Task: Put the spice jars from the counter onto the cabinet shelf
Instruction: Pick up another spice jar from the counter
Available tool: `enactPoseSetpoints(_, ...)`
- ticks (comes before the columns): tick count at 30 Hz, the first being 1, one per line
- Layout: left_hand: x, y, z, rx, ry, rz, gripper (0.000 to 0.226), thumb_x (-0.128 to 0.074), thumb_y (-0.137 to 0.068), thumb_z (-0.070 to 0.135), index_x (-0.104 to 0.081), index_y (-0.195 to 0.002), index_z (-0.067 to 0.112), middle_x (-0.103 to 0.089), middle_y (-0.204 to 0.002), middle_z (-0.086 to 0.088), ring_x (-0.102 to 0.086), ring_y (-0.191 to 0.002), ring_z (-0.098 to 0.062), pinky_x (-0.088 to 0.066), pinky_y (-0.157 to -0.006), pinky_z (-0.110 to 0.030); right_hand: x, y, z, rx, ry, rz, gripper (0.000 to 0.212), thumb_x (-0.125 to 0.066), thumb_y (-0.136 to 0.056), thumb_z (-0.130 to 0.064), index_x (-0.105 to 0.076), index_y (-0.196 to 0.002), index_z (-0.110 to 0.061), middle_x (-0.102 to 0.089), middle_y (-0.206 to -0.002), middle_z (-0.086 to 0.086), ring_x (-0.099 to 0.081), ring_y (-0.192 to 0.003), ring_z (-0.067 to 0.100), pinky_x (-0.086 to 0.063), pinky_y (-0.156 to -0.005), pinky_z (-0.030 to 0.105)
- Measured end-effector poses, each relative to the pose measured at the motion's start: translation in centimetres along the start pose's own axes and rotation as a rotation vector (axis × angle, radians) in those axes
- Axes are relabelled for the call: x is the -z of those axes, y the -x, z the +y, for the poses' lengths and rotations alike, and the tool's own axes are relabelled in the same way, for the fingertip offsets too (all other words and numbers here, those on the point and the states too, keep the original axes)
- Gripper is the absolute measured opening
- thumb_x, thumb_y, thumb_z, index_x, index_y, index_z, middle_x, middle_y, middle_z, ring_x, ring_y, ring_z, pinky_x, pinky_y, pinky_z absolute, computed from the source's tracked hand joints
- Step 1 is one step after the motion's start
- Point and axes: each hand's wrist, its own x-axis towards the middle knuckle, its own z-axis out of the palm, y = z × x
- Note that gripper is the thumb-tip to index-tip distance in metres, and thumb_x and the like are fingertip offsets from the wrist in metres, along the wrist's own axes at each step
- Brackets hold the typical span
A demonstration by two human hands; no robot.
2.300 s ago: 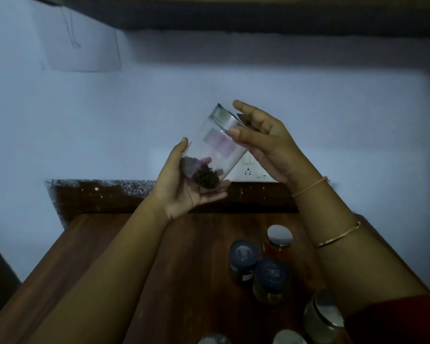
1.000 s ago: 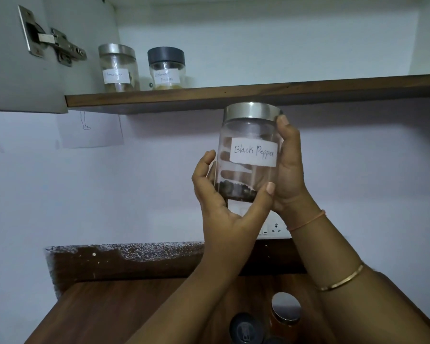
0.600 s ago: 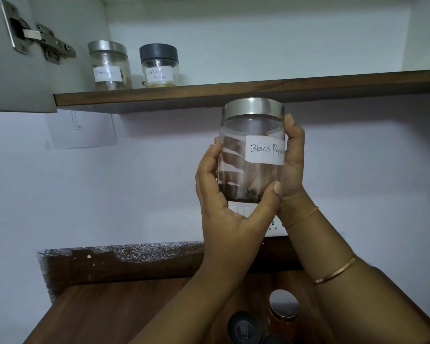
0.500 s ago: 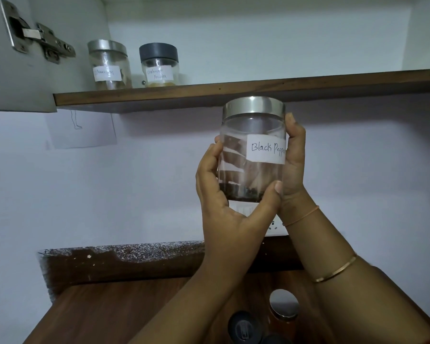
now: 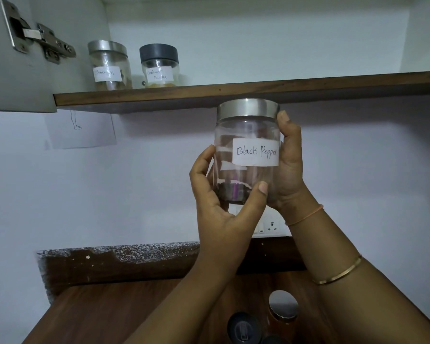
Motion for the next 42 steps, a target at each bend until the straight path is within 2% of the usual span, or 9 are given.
enactPoseSetpoints(7,0.3,0.0,0.1,-0.005,0.015,-0.015,0.067,-0.065,-0.070,0.028,-0.032,-0.129,0.029,-0.052,-0.110,0.039,-0.058,-0.108,0.001,-0.052,-0.080,-0.019,-0.3,-0.1,-0.2,-0.007,-0.001,-0.030,0.085,-0.073,-0.056,-0.058,-0.054,-0.124,-0.012,-0.069,-0.102,0.012,-0.067,-0.091,0.026,-0.055,-0.080,0.039)
enactPoseSetpoints(11,0.6,-0.2,-0.1,0.004,0.041,-0.006,0.066,-0.065,-0.069,0.030,-0.035,-0.127,0.029,-0.048,-0.129,0.010,-0.058,-0.108,-0.001,-0.052,-0.076,-0.016,-0.6,-0.2,-0.5,-0.014,0.062,-0.004,0.087,-0.075,-0.053,-0.061,-0.055,-0.123,-0.013,-0.067,-0.104,0.013,-0.066,-0.093,0.027,-0.056,-0.080,0.041)
enactPoseSetpoints(17,1.2,-2.8,0.3,-0.060,0.068,0.008,0.062,-0.063,-0.070,0.033,-0.036,-0.126,0.027,-0.045,-0.134,-0.010,-0.061,-0.106,-0.010,-0.053,-0.079,-0.023,-1.8,-1.5,-2.5,0.073,0.449,0.064,0.061,-0.028,-0.090,-0.063,-0.053,-0.127,-0.022,-0.071,-0.108,0.007,-0.070,-0.098,0.024,-0.058,-0.077,0.040)
enactPoseSetpoints(20,1.5,-5.3,0.6,-0.102,0.064,0.030,0.062,-0.063,-0.070,0.035,-0.036,-0.124,0.027,-0.047,-0.132,-0.008,-0.061,-0.106,-0.014,-0.054,-0.079,-0.026,-3.2,-2.9,-4.1,0.078,0.782,0.104,0.078,-0.037,-0.080,-0.074,-0.044,-0.133,-0.018,-0.063,-0.117,0.011,-0.066,-0.105,0.025,-0.057,-0.085,0.046)
enactPoseSetpoints(24,1.3,-9.3,1.3,-0.195,-0.003,0.076,0.065,-0.061,-0.073,0.037,-0.031,-0.128,0.020,-0.047,-0.132,-0.013,-0.055,-0.117,-0.024,-0.052,-0.091,-0.030,-4.6,-5.4,-6.3,0.111,0.905,0.067,0.061,-0.063,-0.078,-0.051,-0.047,-0.126,-0.018,-0.065,-0.116,0.002,-0.067,-0.104,0.018,-0.056,-0.089,0.043)
enactPoseSetpoints(27,1.3,-12.6,1.6,-0.270,-0.144,0.054,0.062,-0.057,-0.080,0.039,-0.029,-0.131,0.019,-0.044,-0.135,-0.011,-0.049,-0.123,-0.024,-0.048,-0.098,-0.033,-5.4,-8.0,-8.0,0.135,0.886,0.084,0.056,-0.072,-0.075,-0.043,-0.052,-0.122,-0.019,-0.066,-0.115,0.003,-0.067,-0.103,0.021,-0.056,-0.088,0.044)
enactPoseSetpoints(31,2.7,-16.8,0.8,-0.403,-0.685,0.057,0.053,-0.038,-0.094,0.045,-0.039,-0.138,0.015,-0.047,-0.136,0.002,-0.043,-0.125,-0.010,-0.036,-0.100,-0.021,-5.6,-11.6,-9.4,0.169,0.929,0.190,0.055,-0.073,-0.075,-0.042,-0.048,-0.120,-0.021,-0.063,-0.115,-0.002,-0.062,-0.101,0.016,-0.054,-0.082,0.036)
enactPoseSetpoints(36,6.5,-19.2,-2.1,-0.500,-1.224,0.023,0.029,-0.038,-0.097,0.025,-0.063,-0.098,0.009,-0.064,-0.095,-0.006,-0.055,-0.095,-0.027,-0.038,-0.093,-0.038,-4.5,-15.7,-9.2,0.116,1.061,0.270,0.068,-0.076,-0.072,-0.039,-0.035,-0.122,-0.019,-0.055,-0.113,-0.003,-0.056,-0.103,0.014,-0.050,-0.084,0.036)
enactPoseSetpoints(42,7.2,-19.9,-4.1,-0.609,-1.340,0.096,0.021,-0.042,-0.094,0.019,-0.062,-0.092,0.011,-0.061,-0.087,-0.005,-0.054,-0.086,-0.026,-0.034,-0.088,-0.036,-3.0,-19.4,-8.3,-0.106,1.081,0.256,0.066,-0.076,-0.071,-0.037,-0.042,-0.122,-0.014,-0.054,-0.122,0.004,-0.053,-0.111,0.023,-0.048,-0.078,0.037)
